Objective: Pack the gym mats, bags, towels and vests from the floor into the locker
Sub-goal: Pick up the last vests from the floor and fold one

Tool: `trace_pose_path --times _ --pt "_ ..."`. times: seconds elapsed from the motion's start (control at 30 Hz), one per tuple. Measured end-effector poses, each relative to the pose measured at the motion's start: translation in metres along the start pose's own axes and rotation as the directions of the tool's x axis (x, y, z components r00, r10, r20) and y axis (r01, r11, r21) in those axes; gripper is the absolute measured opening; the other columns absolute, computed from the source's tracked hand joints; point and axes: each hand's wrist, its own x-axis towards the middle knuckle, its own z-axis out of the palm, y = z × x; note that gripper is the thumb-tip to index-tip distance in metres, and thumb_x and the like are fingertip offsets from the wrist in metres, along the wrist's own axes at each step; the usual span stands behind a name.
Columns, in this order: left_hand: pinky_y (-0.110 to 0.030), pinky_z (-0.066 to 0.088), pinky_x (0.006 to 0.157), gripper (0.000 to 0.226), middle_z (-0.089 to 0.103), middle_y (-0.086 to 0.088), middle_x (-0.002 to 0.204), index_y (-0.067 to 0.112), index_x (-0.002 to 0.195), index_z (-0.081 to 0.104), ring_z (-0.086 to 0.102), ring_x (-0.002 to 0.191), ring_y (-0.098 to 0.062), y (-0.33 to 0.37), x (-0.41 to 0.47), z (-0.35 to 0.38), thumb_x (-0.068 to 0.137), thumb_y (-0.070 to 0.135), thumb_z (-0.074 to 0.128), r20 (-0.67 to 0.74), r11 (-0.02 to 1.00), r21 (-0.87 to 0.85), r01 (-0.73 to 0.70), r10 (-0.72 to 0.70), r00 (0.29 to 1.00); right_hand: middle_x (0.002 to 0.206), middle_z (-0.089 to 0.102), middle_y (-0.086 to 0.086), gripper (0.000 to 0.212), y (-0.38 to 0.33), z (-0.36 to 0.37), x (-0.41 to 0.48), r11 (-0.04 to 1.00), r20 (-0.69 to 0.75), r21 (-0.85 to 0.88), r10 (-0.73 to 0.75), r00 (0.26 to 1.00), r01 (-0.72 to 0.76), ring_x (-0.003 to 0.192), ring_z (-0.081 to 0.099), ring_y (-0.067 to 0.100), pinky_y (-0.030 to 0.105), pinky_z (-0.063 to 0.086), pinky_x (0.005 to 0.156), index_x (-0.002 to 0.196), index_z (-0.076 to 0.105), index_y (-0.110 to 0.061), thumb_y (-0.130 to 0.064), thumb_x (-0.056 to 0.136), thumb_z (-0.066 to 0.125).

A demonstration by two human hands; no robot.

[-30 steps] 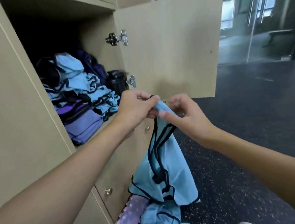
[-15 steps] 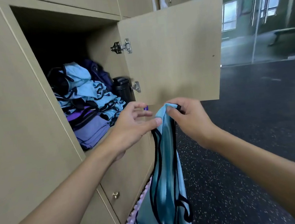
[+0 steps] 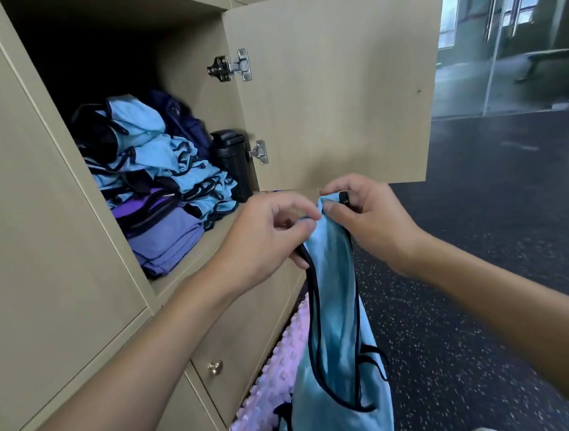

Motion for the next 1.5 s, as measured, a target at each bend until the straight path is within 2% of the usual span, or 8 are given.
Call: trace_pose_path --times 0.13,0.3,0.7,0.87,1.07,1.17,1.3,1.5 --pt "-0.03 0.062 0.073 0.031 0.068 0.014 0.066 0.013 0.101 0.074 0.07 0.065 -0.009 0.007 -0.002 -0.002 0.096 -0.008 0.051 0.092 0.997 -0.028 0.075 -0.073 0.993 0.09 0.064 0.011 0.019 0.007 0.001 -0.002 0.997 -0.065 -0.071 0.029 0.997 -0.033 0.075 0.054 0.014 0.027 0.046 0.071 0.11 0.053 -0.021 -0.013 0.095 0.062" --pt "-0.024 0.057 0.089 0.052 0.073 -0.01 0.111 0.016 0.113 0.069 0.074 0.095 -0.015 0.007 -0.003 -0.01 0.093 -0.02 0.037 0.103 0.989 -0.059 0.139 -0.132 0.986 0.078 0.053 -0.003 0.015 0.0 0.004 -0.018 0.996 -0.074 -0.079 -0.048 0.996 0.042 0.067 0.046 0.008 0.023 0.041 0.066 0.097 0.049 -0.022 -0.012 0.095 0.06" --pt "-0.047 0.06 0.069 0.013 0.073 0.002 0.068 0.022 0.073 0.077 0.072 0.063 -0.021 0.01 0.001 -0.01 0.084 0.016 0.079 -0.074 0.978 0.202 -0.04 0.056 0.996 0.075 0.059 -0.004 0.031 -0.003 0.031 -0.034 0.995 -0.007 -0.1 -0.03 1.0 0.029 0.063 0.05 0.001 0.019 0.045 0.061 0.096 0.056 -0.011 -0.027 0.083 0.079" --pt "-0.033 0.054 0.06 0.013 0.07 0.007 0.067 0.026 0.071 0.077 0.063 0.059 -0.01 0.01 0.003 -0.014 0.083 0.022 0.08 -0.07 0.952 0.3 -0.061 0.086 0.994 0.075 0.063 0.004 0.012 -0.005 0.035 -0.03 0.993 0.047 -0.122 0.011 0.999 -0.006 0.064 0.051 0.005 0.023 0.045 0.063 0.093 0.062 -0.011 -0.017 0.087 0.071" --pt "-0.026 0.045 0.089 0.019 0.058 0.02 0.094 0.028 0.07 0.066 0.057 0.095 -0.007 0.008 0.005 -0.014 0.085 0.024 0.078 -0.088 0.925 0.367 -0.103 0.145 0.986 0.073 0.056 0.003 0.011 -0.012 0.035 -0.026 0.989 -0.005 0.112 0.102 0.995 -0.101 0.066 0.047 0.009 0.025 0.04 0.064 0.086 0.062 -0.009 0.0 0.088 0.056" --pt "-0.043 0.053 0.074 0.024 0.07 0.002 0.078 0.027 0.069 0.059 0.063 0.076 -0.016 0.008 0.005 -0.011 0.088 0.03 0.074 -0.134 0.937 0.347 -0.045 0.097 0.986 0.072 0.053 0.002 0.013 -0.017 0.033 -0.027 0.985 0.025 0.161 0.061 0.998 -0.064 0.065 0.046 0.009 0.019 0.039 0.062 0.093 0.058 -0.016 -0.007 0.089 0.066" --pt "-0.023 0.039 0.055 0.03 0.058 0.003 0.064 0.021 0.067 0.055 0.046 0.058 -0.008 0.018 0.005 -0.007 0.087 0.031 0.076 -0.209 0.929 0.366 -0.058 0.143 0.967 0.073 0.06 -0.004 0.014 -0.014 0.038 -0.029 0.997 0.074 0.068 0.038 0.997 -0.043 0.064 0.052 0.006 0.024 0.045 0.063 0.094 0.062 -0.013 -0.01 0.085 0.073" --pt "-0.024 0.039 0.061 0.03 0.057 -0.01 0.071 0.005 0.074 0.054 0.049 0.071 -0.023 0.027 0.006 -0.011 0.088 0.022 0.075 -0.268 0.921 0.363 -0.139 0.247 0.931 0.067 0.056 0.0 0.01 -0.018 0.035 -0.028 1.0 -0.147 -0.01 0.003 0.989 -0.004 0.059 0.046 0.008 0.024 0.041 0.058 0.076 0.058 -0.007 -0.003 0.084 0.064"
